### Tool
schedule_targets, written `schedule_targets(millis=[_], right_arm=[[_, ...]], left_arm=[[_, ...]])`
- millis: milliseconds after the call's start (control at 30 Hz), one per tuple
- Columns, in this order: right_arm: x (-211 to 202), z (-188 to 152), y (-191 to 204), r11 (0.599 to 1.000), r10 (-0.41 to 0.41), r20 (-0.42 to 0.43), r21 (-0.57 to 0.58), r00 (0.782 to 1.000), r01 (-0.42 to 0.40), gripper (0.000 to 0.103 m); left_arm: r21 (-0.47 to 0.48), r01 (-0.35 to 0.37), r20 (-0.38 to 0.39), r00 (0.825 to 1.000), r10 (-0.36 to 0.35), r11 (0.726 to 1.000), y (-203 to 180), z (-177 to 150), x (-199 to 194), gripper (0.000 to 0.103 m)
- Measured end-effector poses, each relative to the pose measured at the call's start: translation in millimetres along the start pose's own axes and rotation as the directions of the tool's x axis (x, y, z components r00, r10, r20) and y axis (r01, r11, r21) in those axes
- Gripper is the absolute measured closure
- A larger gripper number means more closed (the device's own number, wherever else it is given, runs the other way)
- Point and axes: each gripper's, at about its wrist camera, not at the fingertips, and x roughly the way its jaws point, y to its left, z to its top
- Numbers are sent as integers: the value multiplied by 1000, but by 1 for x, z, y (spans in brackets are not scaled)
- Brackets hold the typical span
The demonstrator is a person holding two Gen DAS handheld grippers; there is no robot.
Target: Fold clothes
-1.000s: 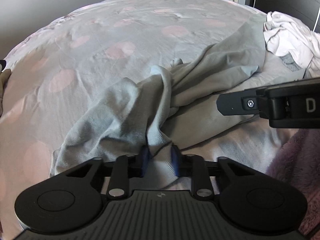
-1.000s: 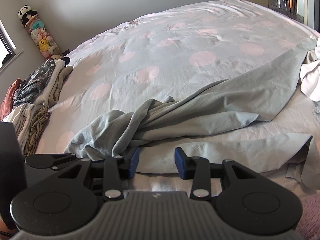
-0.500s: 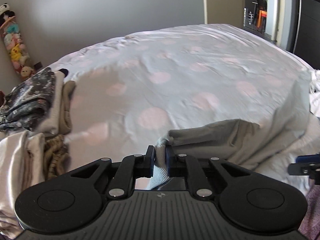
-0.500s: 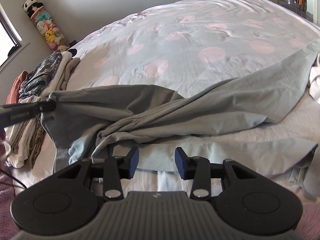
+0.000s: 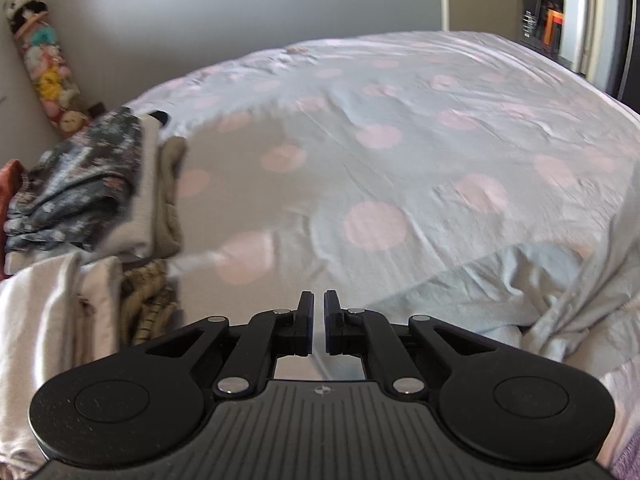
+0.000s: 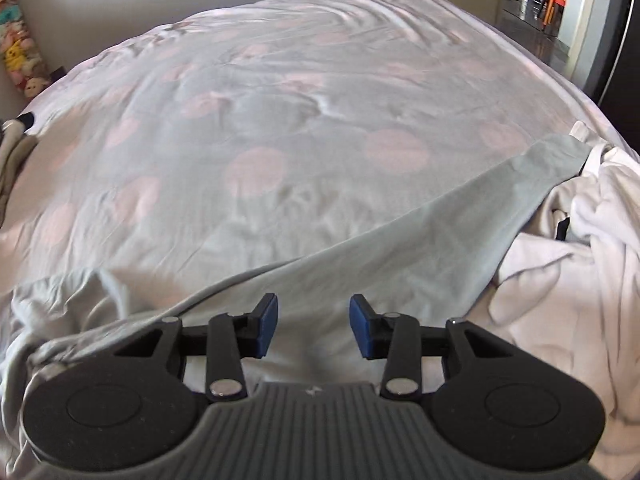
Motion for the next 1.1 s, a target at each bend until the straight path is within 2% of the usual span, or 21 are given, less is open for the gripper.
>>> schedule_targets(millis=[67,100,167,200,233,267,400,467,533,633,667,733,800,867,900,967,1100], right_arm=[[4,5,2,1000,8,5,-1,1000,-8,51],[6,6,4,1000,15,8,-3,1000,-15,48],[12,6,8,1000,27,5,-11,1000,-26,47],[15,7,9,999,30,3,-16,1000,-30,47],[17,8,10,999,34,0,-21,999,-34,47],[20,8,11,999,36,-2,-25,999,-36,47],[29,17,-1,1000,-2,-3,0,1000,2,46],[34,25,-15,998,-29,-4,50,1000,29,41],[38,36,-29,994,-55,-1,94,998,55,41],[47,51,-45,986,-86,-3,145,996,86,41],[51,54,-47,984,-86,-12,159,996,87,41],[61,58,-51,979,-87,-34,184,996,92,41],[72,56,-49,977,-104,-69,182,992,115,50],[79,51,-47,979,-115,-87,162,990,128,97],[79,48,-47,980,-117,-85,152,990,129,102],[67,45,-45,982,-122,-41,137,992,127,103],[16,46,-37,988,-140,97,86,985,132,103]], left_arm=[[1,36,-22,999,-36,999,0,-1,11,81],[2,54,-33,998,-54,999,1,-2,16,80],[28,73,-72,995,-71,997,1,-3,31,71],[41,73,-95,993,-69,996,0,-3,39,67],[49,66,-115,992,-61,997,1,-5,47,58],[55,59,-132,990,-52,997,2,-8,54,55],[-15,58,-195,979,-60,998,12,-21,81,54],[-63,75,-183,979,-85,995,14,-26,86,54],[-91,82,-160,983,-96,993,14,-29,88,54],[-80,72,-136,987,-82,994,7,-28,88,64],[-79,77,-129,988,-87,994,5,-26,88,75],[-76,90,-126,987,-99,993,0,-23,88,89],[-56,81,-120,989,-87,995,-6,-20,87,93],[-65,67,-98,992,-73,996,-4,-18,83,94],[-75,61,-86,994,-67,995,-2,-16,81,94],[-104,44,-51,997,-49,994,6,-10,73,95],[-152,-21,39,999,28,988,30,9,45,95]])
